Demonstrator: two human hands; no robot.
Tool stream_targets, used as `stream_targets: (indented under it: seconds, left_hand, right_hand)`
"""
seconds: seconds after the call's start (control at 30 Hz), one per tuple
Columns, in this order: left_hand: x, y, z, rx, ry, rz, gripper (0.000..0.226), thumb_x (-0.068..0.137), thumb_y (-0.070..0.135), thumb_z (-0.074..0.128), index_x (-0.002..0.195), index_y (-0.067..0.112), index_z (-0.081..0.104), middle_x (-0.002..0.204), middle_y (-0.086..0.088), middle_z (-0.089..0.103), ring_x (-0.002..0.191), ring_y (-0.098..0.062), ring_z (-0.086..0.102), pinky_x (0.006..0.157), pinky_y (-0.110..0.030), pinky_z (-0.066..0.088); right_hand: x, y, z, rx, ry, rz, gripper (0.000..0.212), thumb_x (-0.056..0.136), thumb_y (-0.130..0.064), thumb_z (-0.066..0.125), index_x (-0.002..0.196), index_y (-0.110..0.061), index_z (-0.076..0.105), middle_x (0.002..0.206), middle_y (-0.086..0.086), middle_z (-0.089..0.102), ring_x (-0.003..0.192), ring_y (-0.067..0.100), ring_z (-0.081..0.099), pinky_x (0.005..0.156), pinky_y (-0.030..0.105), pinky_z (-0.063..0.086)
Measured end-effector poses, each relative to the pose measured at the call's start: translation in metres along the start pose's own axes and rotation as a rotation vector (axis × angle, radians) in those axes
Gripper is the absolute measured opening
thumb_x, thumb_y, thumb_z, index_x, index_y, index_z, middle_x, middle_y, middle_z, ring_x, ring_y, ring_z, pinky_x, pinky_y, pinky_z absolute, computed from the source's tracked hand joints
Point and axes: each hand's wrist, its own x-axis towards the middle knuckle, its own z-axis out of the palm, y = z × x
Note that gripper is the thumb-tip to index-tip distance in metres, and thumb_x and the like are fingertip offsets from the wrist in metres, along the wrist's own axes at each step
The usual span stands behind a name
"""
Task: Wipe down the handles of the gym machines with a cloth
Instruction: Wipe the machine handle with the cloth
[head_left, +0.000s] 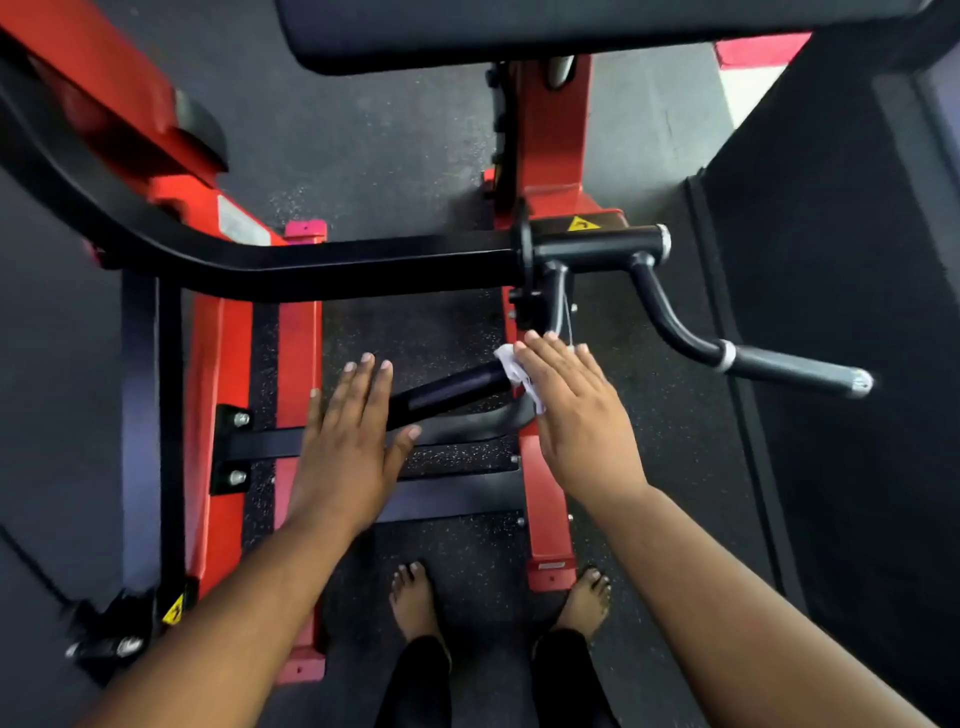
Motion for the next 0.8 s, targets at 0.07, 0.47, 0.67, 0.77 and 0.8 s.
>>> stream_targets:
  seconds: [0.07, 0.47, 0.67, 0.77, 0.8]
  left_hand:
    - [-0.008, -0.015, 0.003, -0.001, -0.023, -0.023, 0.075, 0.104, 0.063, 0.016, 0.165, 0.020, 0.006, 0.172, 0.001, 0.000, 0.159, -0.015, -0.003, 0.128, -0.050, 0.004]
    - [-0.025, -0.042, 0.009, 0.072, -0.061, 0.008, 0.060, 0.110, 0.043, 0.028, 0.164, 0.022, 0.012, 0.172, -0.006, 0.005, 0.158, -0.025, 0.014, 0.126, -0.057, 0.009]
    - [-0.009, -0.032, 0.004, 0.053, -0.107, 0.021, 0.063, 0.110, 0.047, 0.020, 0.165, 0.022, 0.002, 0.172, -0.002, -0.005, 0.159, -0.021, 0.002, 0.126, -0.058, 0.004]
    - [-0.001, -0.027, 0.004, 0.070, -0.130, 0.015, 0.064, 0.110, 0.048, 0.015, 0.164, 0.021, -0.004, 0.172, 0.001, -0.007, 0.159, -0.018, -0.003, 0.125, -0.060, 0.004]
    - [0.000, -0.027, 0.004, 0.073, -0.133, 0.009, 0.063, 0.110, 0.048, 0.014, 0.164, 0.022, -0.006, 0.172, 0.002, -0.007, 0.159, -0.017, -0.004, 0.125, -0.061, 0.004]
  right_hand:
    - [0.010, -0.007, 0.014, -0.109, -0.023, -0.017, 0.058, 0.092, 0.002, 0.045, 0.149, -0.007, 0.048, 0.157, 0.010, 0.046, 0.150, 0.027, 0.036, 0.125, 0.051, 0.019]
    - [0.017, -0.077, 0.088, -0.507, -0.381, -0.330, 0.067, 0.108, -0.042, 0.035, 0.162, -0.007, 0.016, 0.166, 0.012, 0.026, 0.156, 0.030, 0.013, 0.125, 0.059, 0.001]
    - [0.023, -0.038, 0.049, -0.605, -0.342, -0.126, 0.077, 0.103, -0.066, 0.025, 0.159, -0.013, 0.030, 0.156, 0.008, 0.042, 0.150, 0.028, 0.031, 0.120, 0.069, -0.001]
    - [0.008, -0.016, 0.035, -0.619, -0.313, -0.013, 0.084, 0.100, -0.069, 0.021, 0.160, -0.010, 0.026, 0.162, 0.012, 0.032, 0.154, 0.032, 0.022, 0.117, 0.070, -0.006]
    - [0.004, -0.016, 0.038, -0.622, -0.321, -0.018, 0.085, 0.099, -0.069, 0.021, 0.161, -0.009, 0.023, 0.165, 0.013, 0.028, 0.155, 0.033, 0.018, 0.118, 0.069, -0.007]
